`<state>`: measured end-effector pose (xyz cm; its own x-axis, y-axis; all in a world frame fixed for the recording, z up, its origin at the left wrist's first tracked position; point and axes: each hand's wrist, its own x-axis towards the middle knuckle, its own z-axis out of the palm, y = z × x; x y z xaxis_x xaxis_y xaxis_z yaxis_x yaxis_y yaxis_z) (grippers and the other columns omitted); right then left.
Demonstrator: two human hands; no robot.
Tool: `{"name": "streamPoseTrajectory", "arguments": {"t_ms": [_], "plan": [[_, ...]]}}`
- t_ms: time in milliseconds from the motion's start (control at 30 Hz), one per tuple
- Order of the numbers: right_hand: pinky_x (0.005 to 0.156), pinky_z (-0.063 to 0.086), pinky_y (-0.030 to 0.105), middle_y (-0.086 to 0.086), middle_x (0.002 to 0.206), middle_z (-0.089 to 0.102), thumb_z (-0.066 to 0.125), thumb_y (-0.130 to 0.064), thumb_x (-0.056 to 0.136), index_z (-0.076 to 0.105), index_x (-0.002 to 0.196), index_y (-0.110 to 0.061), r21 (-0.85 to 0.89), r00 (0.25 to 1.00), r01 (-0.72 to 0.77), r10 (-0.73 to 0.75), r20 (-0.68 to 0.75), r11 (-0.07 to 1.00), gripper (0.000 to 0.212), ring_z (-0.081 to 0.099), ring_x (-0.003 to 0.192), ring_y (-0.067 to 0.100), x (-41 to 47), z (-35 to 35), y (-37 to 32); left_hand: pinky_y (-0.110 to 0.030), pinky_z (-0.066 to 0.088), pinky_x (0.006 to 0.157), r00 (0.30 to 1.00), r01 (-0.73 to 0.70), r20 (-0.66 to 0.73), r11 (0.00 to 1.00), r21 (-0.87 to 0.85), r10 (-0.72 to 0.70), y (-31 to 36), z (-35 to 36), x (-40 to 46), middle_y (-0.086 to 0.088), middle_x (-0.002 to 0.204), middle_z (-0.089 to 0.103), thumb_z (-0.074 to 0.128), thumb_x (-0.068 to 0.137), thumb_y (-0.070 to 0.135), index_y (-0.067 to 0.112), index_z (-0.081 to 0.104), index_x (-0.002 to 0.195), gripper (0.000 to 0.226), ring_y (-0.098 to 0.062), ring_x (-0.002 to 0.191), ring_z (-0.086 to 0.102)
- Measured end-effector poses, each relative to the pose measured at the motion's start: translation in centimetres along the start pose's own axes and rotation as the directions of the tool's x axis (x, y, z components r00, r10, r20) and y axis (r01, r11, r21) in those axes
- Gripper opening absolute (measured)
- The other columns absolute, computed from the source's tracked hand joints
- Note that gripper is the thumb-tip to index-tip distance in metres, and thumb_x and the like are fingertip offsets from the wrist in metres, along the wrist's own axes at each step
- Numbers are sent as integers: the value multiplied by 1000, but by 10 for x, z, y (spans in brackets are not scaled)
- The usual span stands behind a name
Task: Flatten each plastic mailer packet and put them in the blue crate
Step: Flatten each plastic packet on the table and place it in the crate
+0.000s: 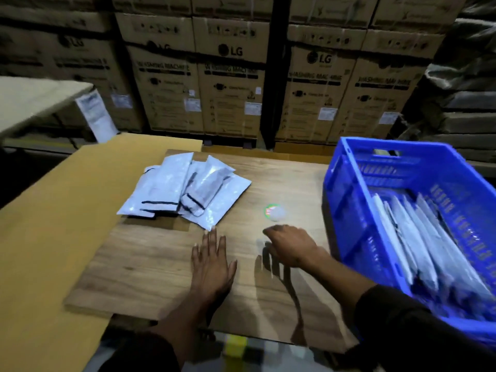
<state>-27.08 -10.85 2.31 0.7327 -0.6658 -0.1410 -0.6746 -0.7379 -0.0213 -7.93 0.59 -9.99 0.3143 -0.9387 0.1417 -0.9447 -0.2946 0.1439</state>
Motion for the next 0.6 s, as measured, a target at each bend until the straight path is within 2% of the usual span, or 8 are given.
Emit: {"name": "streamPoseTrajectory", "arguments": {"t_ms": [133,200,300,433,600], "plan": [[78,49,42,7,115,60,41,-34,96,54,110,-17,55,1000,28,-28,7,998,25,56,109,33,-6,34,-23,-61,22,115,1000,-9,-4,1000,-12,9,-24,2,29,-15,167,11,48,93,52,8,31,154,77,-34,154,11],[77,50,42,7,112,60,41,-34,93,54,107,-18,61,1000,27,-26,-9,998,25,57,107,32,-7,41,-30,-62,21,115,1000,-3,4,999,-32,3,-31,3,44,-14,167,11,48,92,53,9,25,157,82,-34,154,8],[75,48,40,7,114,59,40,-34,94,54,110,-18,61,1000,-13,12,10,998,26,57,108,32,-2,45,-33,-62,23,114,1000,18,12,997,-81,-17,-35,6,61,-13,164,24,47,90,54,8,27,156,83,-35,153,12],[80,48,40,8,121,59,36,-37,96,53,117,-17,78,997,-60,56,53,995,34,54,114,32,4,40,-34,-58,27,112,1000,13,-26,997,-81,-15,-38,8,67,-15,152,41,45,89,56,7,35,153,81,-38,148,24],[81,49,41,6,126,59,42,-37,98,51,124,-19,87,991,-88,78,112,992,33,53,117,32,11,38,-33,-50,33,106,997,-21,-76,999,-27,19,-40,-2,59,-12,130,49,39,90,54,12,48,142,68,-37,128,39]]}}
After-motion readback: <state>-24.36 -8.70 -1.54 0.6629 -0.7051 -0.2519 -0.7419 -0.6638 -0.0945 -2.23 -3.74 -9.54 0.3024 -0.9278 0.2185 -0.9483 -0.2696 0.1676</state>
